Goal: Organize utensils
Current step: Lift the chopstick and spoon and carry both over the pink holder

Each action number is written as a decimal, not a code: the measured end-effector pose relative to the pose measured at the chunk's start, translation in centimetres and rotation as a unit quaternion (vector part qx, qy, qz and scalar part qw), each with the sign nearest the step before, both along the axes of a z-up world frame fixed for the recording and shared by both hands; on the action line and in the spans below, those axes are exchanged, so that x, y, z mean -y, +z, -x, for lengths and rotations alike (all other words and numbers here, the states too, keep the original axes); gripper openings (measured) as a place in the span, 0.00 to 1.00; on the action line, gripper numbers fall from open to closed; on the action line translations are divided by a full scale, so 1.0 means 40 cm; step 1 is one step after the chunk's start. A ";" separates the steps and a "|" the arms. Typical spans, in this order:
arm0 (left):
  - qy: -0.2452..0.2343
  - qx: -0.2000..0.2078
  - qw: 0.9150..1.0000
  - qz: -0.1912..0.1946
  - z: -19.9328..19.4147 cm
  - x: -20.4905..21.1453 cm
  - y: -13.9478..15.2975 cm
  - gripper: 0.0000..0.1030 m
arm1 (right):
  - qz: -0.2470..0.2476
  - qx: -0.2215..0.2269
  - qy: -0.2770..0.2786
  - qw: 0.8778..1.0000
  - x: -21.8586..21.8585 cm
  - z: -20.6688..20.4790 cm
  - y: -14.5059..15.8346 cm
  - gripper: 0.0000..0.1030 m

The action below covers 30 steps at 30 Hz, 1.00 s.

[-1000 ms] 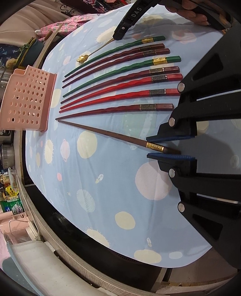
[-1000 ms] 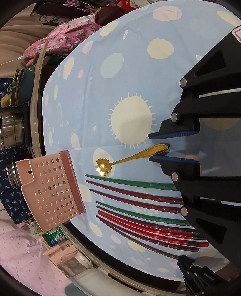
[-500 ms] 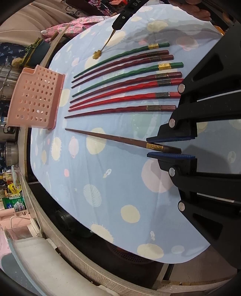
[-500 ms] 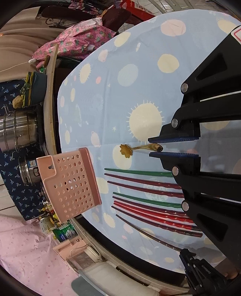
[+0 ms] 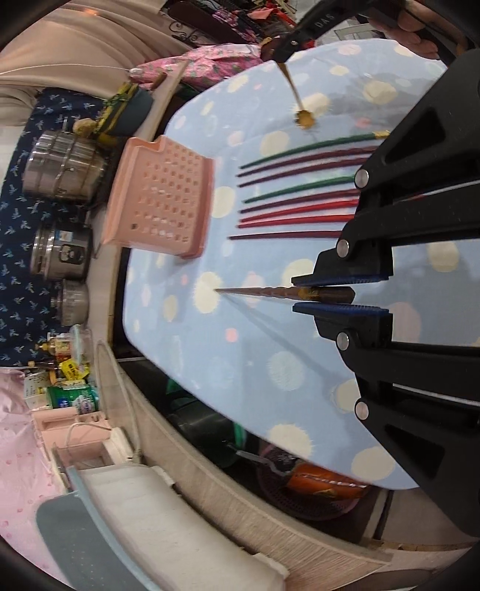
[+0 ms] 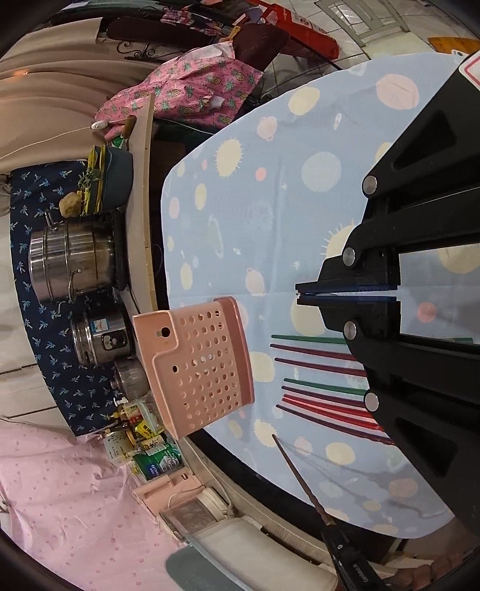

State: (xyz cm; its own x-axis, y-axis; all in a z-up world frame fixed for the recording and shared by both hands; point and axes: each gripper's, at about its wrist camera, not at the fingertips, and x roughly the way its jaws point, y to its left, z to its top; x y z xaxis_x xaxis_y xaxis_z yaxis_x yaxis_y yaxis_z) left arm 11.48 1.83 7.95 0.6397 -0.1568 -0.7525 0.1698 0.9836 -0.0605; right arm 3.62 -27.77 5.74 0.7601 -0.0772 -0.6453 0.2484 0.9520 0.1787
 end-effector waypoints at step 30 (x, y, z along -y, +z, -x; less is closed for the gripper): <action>0.013 0.206 0.972 0.111 -0.368 0.127 0.607 0.07 | -0.026 0.090 0.018 0.995 0.098 -0.410 0.272 0.02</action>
